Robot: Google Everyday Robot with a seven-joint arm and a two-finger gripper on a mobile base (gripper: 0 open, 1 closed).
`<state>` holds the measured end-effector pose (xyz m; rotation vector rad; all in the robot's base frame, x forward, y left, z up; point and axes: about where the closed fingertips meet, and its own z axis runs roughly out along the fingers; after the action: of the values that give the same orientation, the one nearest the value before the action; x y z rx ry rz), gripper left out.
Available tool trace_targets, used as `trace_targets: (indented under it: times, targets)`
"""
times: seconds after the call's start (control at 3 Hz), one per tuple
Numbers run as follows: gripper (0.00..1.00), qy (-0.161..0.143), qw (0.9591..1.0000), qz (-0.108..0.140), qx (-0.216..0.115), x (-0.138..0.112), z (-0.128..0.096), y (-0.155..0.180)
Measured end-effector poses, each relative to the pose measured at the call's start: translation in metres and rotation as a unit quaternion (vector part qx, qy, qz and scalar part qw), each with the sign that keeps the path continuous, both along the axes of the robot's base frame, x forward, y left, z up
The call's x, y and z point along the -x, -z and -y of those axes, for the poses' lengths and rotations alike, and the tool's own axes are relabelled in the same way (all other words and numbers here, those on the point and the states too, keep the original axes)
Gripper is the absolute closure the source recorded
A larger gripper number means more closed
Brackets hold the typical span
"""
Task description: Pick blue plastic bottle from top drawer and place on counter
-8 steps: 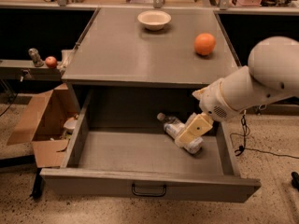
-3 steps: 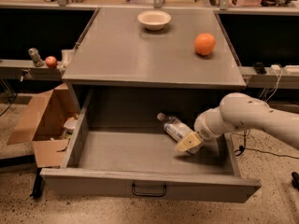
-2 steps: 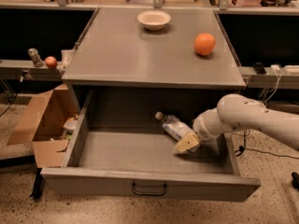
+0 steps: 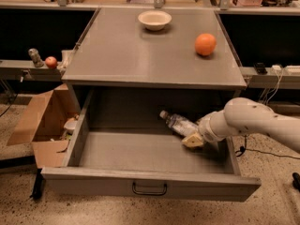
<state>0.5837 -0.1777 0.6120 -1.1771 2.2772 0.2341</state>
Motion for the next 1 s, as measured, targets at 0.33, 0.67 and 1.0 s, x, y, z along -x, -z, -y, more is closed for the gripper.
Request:
trace_targets:
  times: [0.33, 0.67, 1.0]
  targets:
    - [0.96, -0.026, 0.9980, 0.056, -0.015, 0.003, 0.015, -0.016]
    - [1.00, -0.064, 0.9904, 0.119, -0.031, 0.010, 0.033, -0.047]
    - [1.00, -0.092, 0.9849, 0.143, -0.036, 0.015, 0.042, -0.062]
